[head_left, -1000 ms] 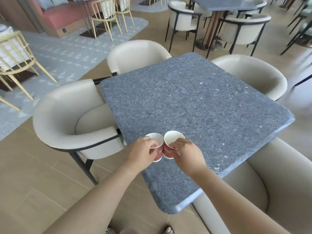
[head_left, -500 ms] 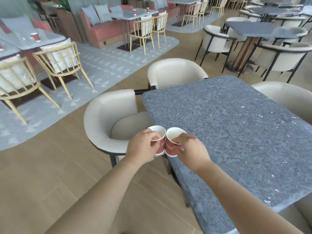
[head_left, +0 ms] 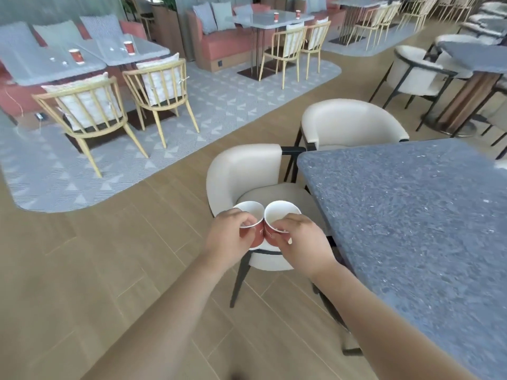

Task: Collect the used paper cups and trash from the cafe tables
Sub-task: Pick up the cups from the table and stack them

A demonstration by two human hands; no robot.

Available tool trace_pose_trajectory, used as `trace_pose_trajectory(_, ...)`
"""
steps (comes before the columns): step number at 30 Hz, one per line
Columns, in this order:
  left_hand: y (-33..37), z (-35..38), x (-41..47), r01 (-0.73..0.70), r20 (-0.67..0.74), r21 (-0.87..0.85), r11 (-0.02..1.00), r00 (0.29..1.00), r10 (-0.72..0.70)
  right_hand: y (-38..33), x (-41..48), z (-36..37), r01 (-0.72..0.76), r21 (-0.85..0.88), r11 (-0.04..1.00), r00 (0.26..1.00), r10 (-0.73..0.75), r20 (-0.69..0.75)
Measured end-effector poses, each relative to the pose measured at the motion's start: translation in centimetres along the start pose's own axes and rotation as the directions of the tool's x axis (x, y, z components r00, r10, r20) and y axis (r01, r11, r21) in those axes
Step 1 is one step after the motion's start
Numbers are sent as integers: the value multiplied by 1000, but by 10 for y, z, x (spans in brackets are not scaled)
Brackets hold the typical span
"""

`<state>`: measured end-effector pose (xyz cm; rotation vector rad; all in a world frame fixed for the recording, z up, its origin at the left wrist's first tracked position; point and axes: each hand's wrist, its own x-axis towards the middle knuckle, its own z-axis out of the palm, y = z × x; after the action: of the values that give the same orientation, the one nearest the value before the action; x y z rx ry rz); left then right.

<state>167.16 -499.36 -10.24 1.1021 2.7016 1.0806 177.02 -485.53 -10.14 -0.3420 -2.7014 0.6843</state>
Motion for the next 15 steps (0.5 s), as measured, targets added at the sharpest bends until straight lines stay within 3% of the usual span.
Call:
trace_pose_trajectory(9,-84,-42,-12,110,-50,-83,990,992,-114,-55,42,67,31,105,994,989,-46,140)
trace_pose_trajectory(15,-144,-64,18,178,-58,-27,984,982,-180,-75,98,114,54,192,980,980,-89,179)
